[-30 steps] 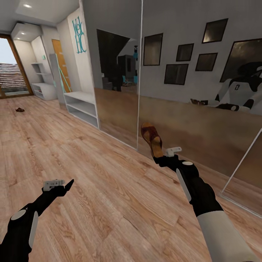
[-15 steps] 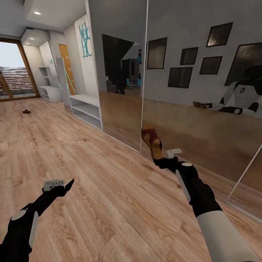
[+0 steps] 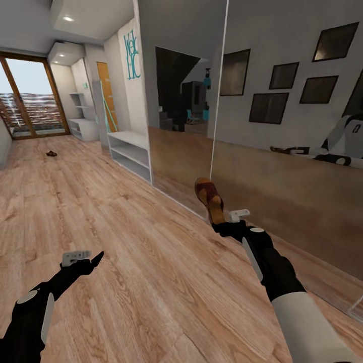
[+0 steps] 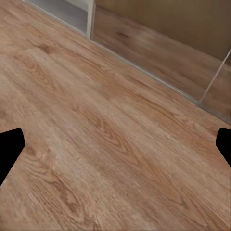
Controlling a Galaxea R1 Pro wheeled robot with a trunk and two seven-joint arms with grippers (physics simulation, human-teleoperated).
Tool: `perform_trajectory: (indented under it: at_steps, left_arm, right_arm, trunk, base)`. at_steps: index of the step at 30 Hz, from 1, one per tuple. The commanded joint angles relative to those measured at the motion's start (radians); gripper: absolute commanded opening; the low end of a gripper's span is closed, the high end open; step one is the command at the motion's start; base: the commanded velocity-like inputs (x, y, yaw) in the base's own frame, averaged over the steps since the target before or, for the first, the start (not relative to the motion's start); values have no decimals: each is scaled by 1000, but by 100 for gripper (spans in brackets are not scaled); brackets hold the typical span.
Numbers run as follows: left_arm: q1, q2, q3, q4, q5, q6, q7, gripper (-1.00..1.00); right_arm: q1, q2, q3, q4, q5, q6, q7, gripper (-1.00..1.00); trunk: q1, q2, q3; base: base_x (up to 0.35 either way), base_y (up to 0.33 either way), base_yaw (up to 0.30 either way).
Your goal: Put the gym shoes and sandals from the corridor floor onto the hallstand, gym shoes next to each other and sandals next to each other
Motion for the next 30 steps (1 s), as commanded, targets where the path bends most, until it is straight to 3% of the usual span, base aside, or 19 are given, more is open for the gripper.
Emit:
perform_trajectory:
  at_steps: [1, 11, 30]
  left_arm:
    - [-1, -1, 2, -1, -6, 5, -7, 100]
    - [-1, -14, 2, -1, -6, 8, -7, 100]
    - [-1, -16, 1, -1, -5, 8, -7, 100]
  right_arm:
    - [0, -1, 1, -1, -3, 6, -2, -100]
    - [0, 0, 2, 31, -2, 6, -1, -100]
    - [0, 0, 1, 34, -2, 6, -1, -100]
  trunk:
    - [0, 0, -1]
    - [0, 0, -1]
    - [0, 0, -1]
  base:
    - [329, 123, 287]
    - [273, 198, 291]
    - [213, 253, 292]
